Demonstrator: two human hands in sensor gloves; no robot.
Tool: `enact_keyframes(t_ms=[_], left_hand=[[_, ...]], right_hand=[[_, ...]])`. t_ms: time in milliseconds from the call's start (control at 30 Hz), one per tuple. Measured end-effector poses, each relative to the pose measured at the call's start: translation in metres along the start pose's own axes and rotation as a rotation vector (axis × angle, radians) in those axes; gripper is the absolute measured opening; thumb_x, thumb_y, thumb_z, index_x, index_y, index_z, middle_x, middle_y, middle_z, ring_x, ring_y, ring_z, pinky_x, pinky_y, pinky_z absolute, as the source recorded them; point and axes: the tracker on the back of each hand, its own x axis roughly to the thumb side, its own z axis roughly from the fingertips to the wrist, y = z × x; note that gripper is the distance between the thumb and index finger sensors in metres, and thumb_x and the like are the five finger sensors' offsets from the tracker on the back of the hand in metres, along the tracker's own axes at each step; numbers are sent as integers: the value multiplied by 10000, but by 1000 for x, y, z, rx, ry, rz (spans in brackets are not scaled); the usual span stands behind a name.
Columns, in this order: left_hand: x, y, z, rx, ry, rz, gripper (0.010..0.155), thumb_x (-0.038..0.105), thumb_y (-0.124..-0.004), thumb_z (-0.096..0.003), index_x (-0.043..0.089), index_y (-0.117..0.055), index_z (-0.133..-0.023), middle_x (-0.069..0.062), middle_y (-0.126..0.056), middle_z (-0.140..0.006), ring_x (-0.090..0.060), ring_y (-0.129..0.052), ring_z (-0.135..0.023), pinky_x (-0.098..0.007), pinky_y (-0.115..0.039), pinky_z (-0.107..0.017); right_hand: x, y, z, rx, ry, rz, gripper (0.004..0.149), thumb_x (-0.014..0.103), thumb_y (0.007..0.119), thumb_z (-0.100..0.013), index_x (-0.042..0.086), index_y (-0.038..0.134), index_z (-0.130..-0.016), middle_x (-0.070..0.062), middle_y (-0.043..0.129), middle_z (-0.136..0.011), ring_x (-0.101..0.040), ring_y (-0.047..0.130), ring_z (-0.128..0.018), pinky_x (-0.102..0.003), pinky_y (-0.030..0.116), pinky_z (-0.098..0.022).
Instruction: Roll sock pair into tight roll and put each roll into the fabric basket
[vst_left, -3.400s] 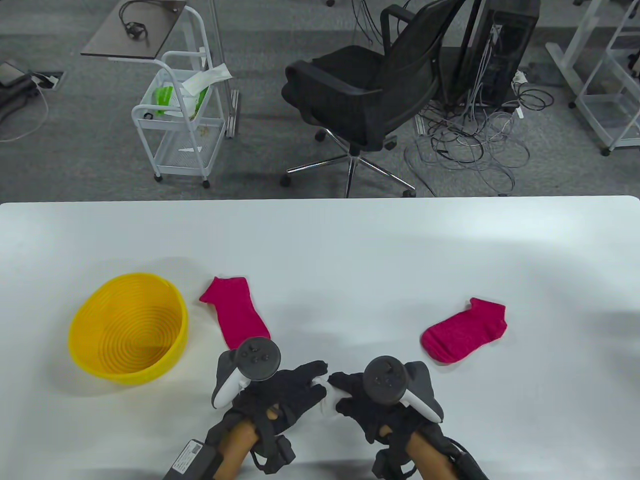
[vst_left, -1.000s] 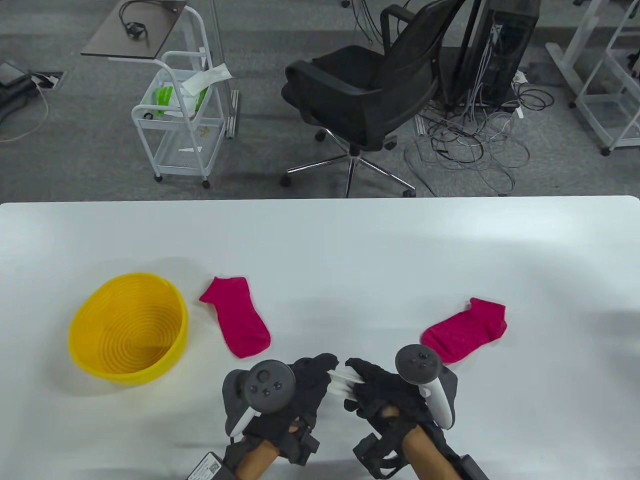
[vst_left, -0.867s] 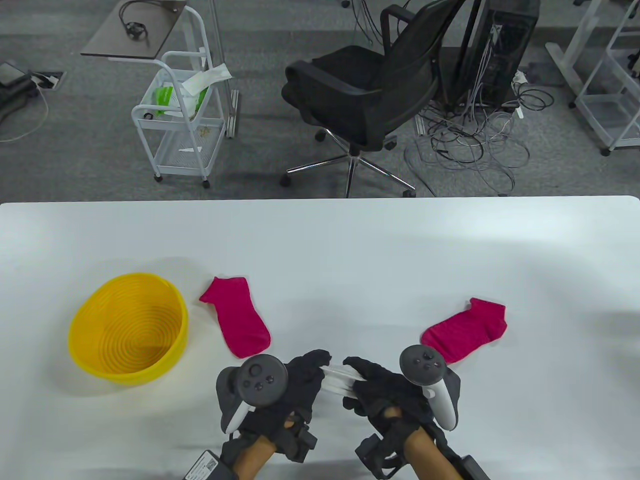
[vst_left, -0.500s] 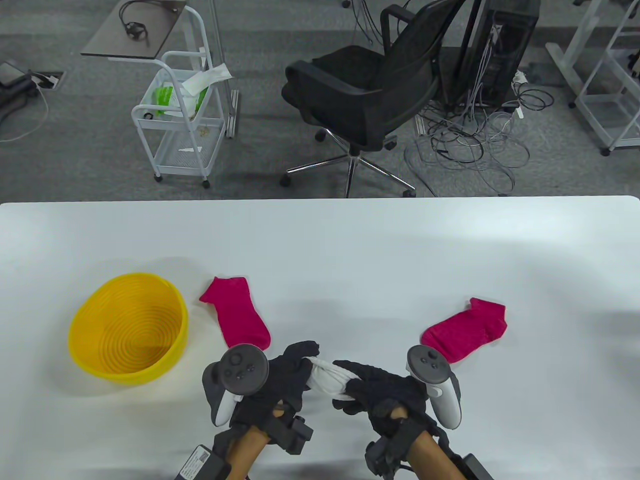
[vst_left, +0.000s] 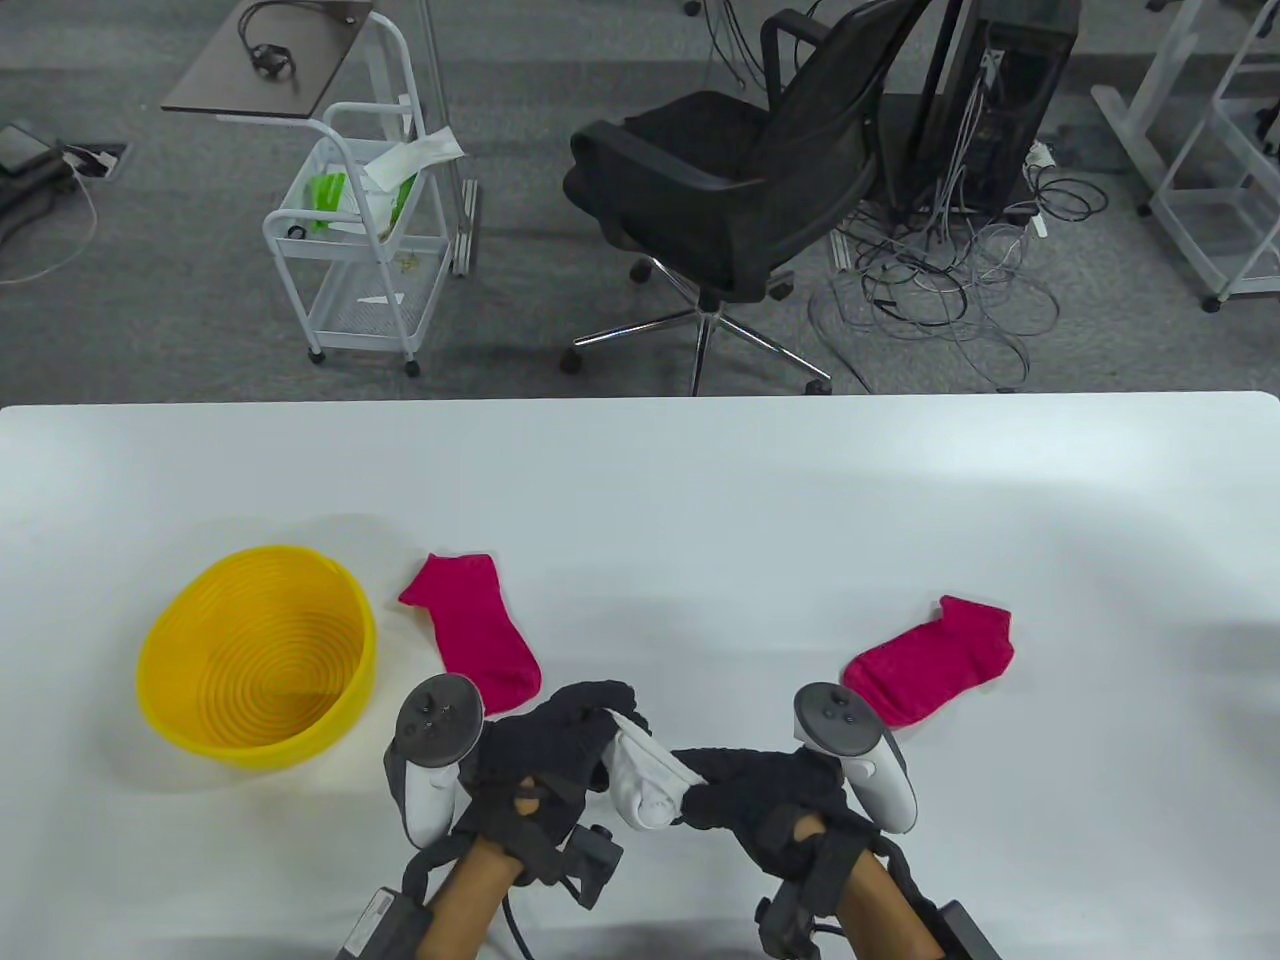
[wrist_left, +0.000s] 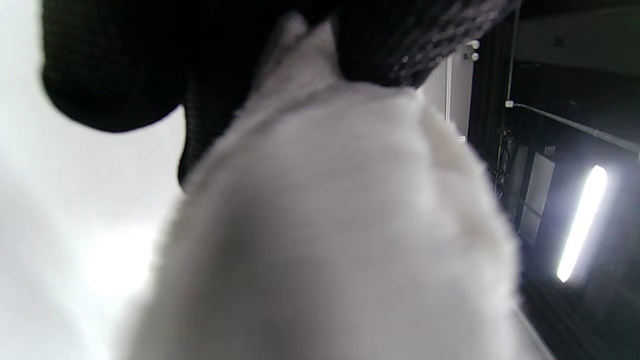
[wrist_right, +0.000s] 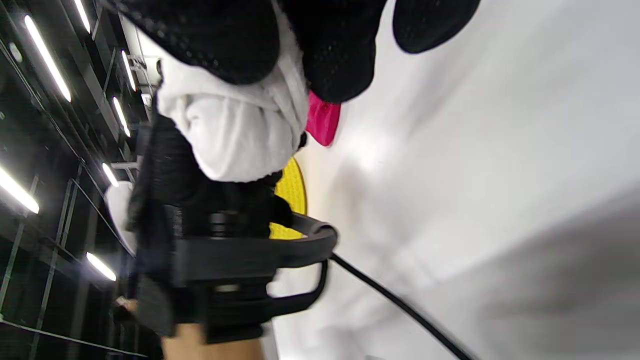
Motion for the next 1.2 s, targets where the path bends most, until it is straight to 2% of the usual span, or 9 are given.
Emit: enact_keyframes(t_ms=[233, 300, 433, 567, 667, 800, 867, 1033, 1200], left_hand=[[3, -3, -4, -162, -41, 87, 391, 357, -824, -395, 211, -932, -741, -3, -1128, -551, -213, -1132, -545, -461, -863, -410], [4, -6, -4, -217, -59, 66, 389, 360, -830, -394, 205, -942, -732, 11, -1134, -524, -202, -1124, -562, -466, -852, -429], [5, -13, -6, -330, -45, 7, 398, 357, -853, -367, 165, -958, -700, 38, -1137, -432, -173, -1107, -561, -473, -835, -454], [1, -11, -3, -296, -59, -21, 452, 336, -837, -387, 191, -872, -813, 14, -1083, -564, -219, -1026, -685, -509, -767, -519], [0, -8, -2, -234, -80, -67, 520, 324, -855, -388, 263, -791, -900, -17, -982, -802, -286, -895, -841, -535, -692, -581], [-6, -2, -1, -169, -30, -150, 564, 444, -820, -388, 270, -785, -924, -68, -851, -940, -339, -809, -881, -535, -653, -595], [-12, 0, -1, -167, 24, -145, 643, 526, -775, -386, 240, -732, -960, -101, -805, -965, -356, -793, -873, -532, -650, -589], [-13, -1, -2, -188, 34, -144, 771, 644, -765, -349, 191, -715, -971, -130, -831, -936, -363, -859, -772, -516, -701, -520], [-14, -7, -2, -229, 54, -205, 808, 660, -793, -332, 176, -708, -974, -128, -866, -903, -347, -902, -717, -512, -726, -489]], right_hand=[[-5, -9, 0, -83, 39, 61, 345, 350, 758, -479, 415, 779, -817, 51, 723, -1014, -228, 722, -963, -575, 571, -709], [-6, -14, 2, -137, 49, 88, 347, 352, 758, -478, 424, 778, -816, 18, 754, -1010, -249, 750, -956, -580, 598, -696], [-3, -11, 3, -142, 36, 125, 350, 342, 771, -472, 406, 793, -816, 25, 860, -941, -228, 856, -890, -564, 656, -667], [-1, -7, 4, -163, 28, 162, 374, 353, 769, -470, 396, 771, -841, 41, 834, -949, -209, 843, -884, -544, 656, -675], [0, -10, 7, -192, 10, 175, 396, 369, 785, -461, 399, 765, -855, 51, 837, -941, -200, 843, -881, -539, 658, -678], [1, -15, 11, -289, 10, 218, 437, 399, 811, -442, 373, 752, -874, 49, 865, -909, -193, 873, -849, -530, 680, -661], [3, -17, 15, -365, -1, 250, 435, 407, 817, -439, 379, 758, -869, 60, 865, -909, -184, 874, -851, -522, 685, -664], [10, -17, 22, -528, -26, 362, 432, 417, 839, -423, 382, 784, -850, 78, 881, -895, -170, 891, -840, -509, 702, -657], [14, -12, 24, -538, -58, 392, 421, 418, 848, -421, 408, 795, -839, 109, 882, -901, -153, 892, -848, -498, 703, -667]])
